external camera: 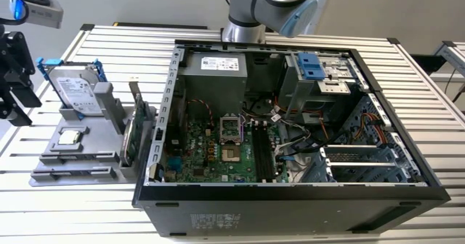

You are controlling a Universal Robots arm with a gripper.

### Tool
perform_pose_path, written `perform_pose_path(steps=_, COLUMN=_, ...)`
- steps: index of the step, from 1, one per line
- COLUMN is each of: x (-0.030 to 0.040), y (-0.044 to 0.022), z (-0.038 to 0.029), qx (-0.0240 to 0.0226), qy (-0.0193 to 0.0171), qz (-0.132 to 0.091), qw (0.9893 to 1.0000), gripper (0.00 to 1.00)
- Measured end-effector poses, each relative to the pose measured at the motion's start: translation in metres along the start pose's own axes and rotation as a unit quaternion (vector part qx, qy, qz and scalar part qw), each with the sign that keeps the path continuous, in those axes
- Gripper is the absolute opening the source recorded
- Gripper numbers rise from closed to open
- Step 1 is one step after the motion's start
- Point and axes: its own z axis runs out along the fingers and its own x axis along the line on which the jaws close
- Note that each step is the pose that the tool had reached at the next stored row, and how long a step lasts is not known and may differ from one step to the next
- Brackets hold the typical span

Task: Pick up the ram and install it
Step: 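Pick up the ram and move it above insertion slot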

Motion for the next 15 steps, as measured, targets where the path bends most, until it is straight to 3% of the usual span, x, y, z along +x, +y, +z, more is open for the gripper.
perform_pose_path(steps=15, x=0.0, y=-0.0002, z=0.0093, qx=0.0, qy=0.0013, qz=0.0, qw=1.0, gripper=1.0)
